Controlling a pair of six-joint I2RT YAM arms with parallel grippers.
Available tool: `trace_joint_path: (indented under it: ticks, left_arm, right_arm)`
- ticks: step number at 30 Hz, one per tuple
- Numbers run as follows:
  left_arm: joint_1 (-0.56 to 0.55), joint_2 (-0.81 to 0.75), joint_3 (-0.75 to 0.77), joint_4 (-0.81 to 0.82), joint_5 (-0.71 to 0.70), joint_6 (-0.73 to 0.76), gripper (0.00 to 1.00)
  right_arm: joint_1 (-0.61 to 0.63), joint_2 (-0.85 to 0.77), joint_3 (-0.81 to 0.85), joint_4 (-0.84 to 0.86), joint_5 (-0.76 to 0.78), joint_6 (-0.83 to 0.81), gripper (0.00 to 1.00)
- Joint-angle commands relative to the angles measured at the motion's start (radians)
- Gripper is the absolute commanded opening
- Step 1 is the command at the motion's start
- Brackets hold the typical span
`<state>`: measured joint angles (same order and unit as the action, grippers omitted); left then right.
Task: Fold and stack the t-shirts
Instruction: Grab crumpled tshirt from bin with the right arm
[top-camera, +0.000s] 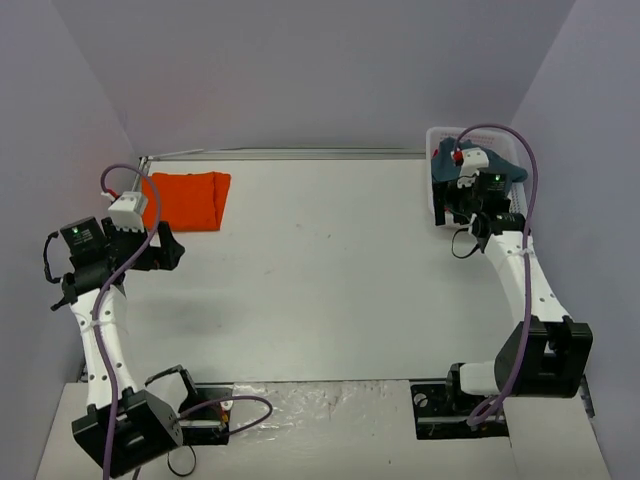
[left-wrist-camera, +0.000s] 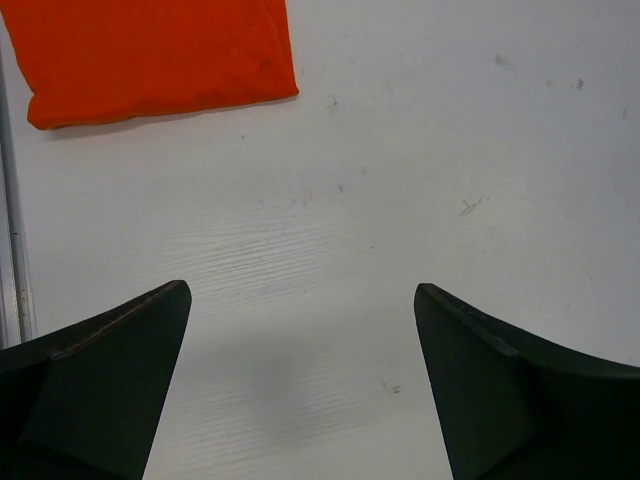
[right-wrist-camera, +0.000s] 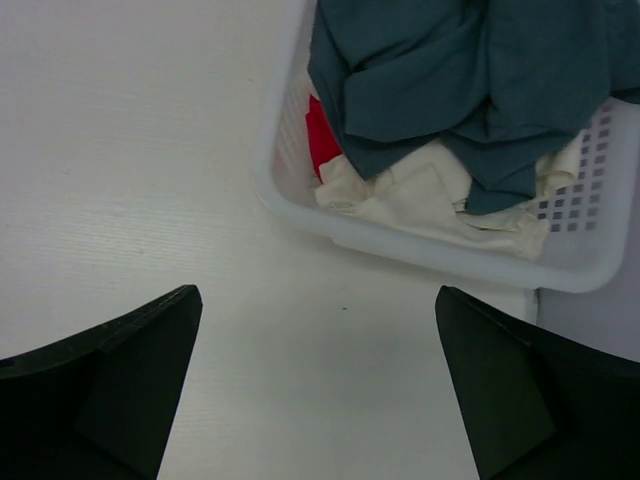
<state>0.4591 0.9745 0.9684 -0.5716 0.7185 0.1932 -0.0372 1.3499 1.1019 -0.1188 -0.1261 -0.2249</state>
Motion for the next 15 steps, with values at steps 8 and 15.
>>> trace_joint_path:
  ticks: [8, 15]
  left_arm:
    - [-0.023, 0.194, 0.142, 0.045, -0.005, -0.04, 0.94]
    - [-0.076, 0.171, 0.066, 0.147, -0.008, -0.066, 0.94]
  right_arm:
    - [-0.038, 0.001, 0.025, 0.26, 0.356, -0.1, 1.0]
    - [-0.142, 0.32, 0.28, 0.182, 0.227, -0.05, 1.0]
